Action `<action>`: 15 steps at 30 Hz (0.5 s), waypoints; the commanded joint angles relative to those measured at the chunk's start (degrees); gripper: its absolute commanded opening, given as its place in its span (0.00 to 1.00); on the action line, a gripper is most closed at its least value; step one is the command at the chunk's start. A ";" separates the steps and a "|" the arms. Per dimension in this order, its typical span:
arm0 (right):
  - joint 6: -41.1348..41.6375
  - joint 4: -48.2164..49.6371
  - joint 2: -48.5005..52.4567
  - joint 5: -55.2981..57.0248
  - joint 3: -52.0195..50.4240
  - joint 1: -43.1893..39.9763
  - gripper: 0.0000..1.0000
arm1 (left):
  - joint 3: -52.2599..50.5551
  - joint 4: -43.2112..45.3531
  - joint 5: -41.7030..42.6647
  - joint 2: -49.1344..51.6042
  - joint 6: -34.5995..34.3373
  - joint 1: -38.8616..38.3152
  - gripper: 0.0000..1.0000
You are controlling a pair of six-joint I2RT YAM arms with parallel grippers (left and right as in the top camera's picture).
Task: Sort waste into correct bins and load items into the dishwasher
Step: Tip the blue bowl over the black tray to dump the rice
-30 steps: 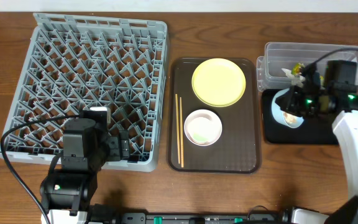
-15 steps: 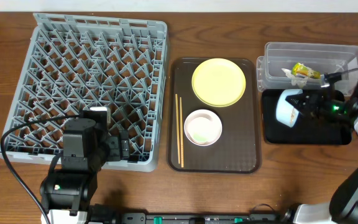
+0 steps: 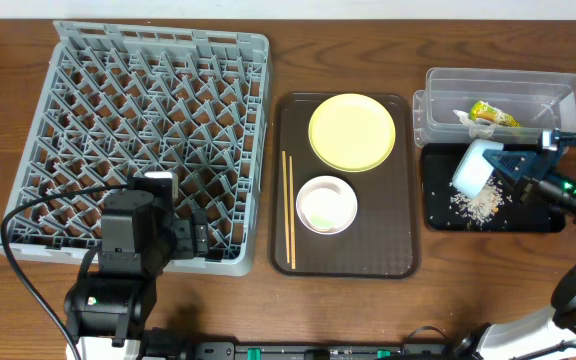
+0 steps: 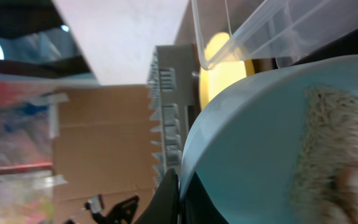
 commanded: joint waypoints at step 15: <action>-1.11 0.13 2.97 -11.32 -0.15 -11.30 0.01 | 1.18 -0.02 -0.09 -0.15 -0.72 0.24 0.92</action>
